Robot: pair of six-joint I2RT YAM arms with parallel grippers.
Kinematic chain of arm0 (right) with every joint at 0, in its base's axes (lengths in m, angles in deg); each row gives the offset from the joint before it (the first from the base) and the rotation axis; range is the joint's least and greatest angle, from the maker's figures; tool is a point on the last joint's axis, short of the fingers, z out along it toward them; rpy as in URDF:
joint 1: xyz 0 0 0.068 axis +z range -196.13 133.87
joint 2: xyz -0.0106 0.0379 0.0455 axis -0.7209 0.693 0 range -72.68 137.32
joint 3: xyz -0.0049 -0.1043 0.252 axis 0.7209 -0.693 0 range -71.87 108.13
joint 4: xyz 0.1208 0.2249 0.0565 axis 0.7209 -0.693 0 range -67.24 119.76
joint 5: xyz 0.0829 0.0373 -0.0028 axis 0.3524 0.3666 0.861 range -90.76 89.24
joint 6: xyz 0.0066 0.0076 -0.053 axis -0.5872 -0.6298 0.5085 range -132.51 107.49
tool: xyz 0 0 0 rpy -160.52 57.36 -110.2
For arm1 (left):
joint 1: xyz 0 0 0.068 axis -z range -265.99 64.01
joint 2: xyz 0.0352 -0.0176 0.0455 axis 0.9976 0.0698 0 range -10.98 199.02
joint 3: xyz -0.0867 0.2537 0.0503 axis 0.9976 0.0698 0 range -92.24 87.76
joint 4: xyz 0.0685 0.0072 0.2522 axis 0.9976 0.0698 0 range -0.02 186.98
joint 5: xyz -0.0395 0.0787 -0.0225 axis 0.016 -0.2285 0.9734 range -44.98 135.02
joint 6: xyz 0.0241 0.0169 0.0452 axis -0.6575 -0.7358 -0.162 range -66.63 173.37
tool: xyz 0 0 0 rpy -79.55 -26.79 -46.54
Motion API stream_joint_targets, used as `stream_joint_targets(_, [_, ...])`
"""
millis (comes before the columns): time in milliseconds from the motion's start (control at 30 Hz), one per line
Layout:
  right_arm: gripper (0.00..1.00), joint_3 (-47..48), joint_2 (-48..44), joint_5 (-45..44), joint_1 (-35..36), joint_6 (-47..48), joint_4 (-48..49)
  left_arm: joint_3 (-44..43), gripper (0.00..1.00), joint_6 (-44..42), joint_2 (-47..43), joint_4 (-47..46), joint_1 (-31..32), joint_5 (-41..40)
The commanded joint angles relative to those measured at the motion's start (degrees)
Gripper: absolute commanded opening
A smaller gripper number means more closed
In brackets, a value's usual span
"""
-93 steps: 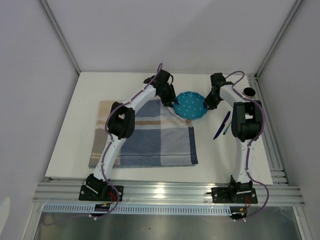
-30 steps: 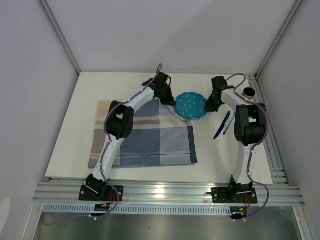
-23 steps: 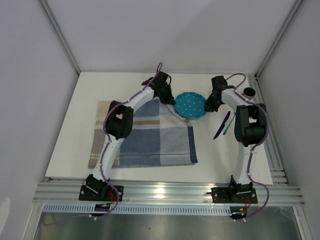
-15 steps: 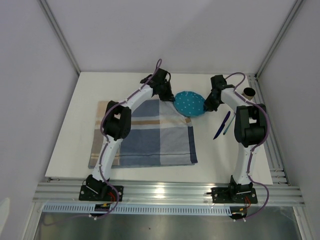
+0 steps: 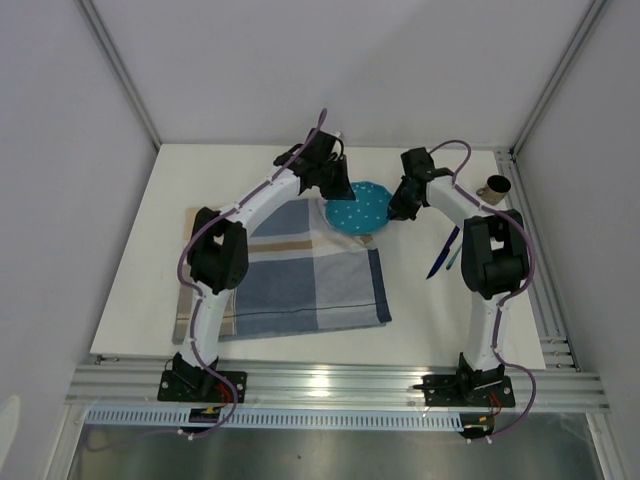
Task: Set the dinner table for one person
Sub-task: Pick up the plate at the center of the board.
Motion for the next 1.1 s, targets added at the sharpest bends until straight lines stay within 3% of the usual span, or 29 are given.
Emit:
stream_joint_targets(0, [0.00,2.6,-3.3,2.1,1.1,-0.7,1.3,3.8,0.00,-2.5,-4.0,-0.6,-0.4,0.1])
stream_joint_targets(667, [0.00,-7.6,-10.3,0.5,8.0,-3.8,0.5,4.5,0.00,-2.9,-3.5,1.7,-1.0,-1.6])
stream_joint_targets(1067, [0.00,-13.7,-16.3,-1.8,15.3,-2.8,1.0,9.8,0.01,-2.1,-5.2,-1.9,-1.8,-0.9])
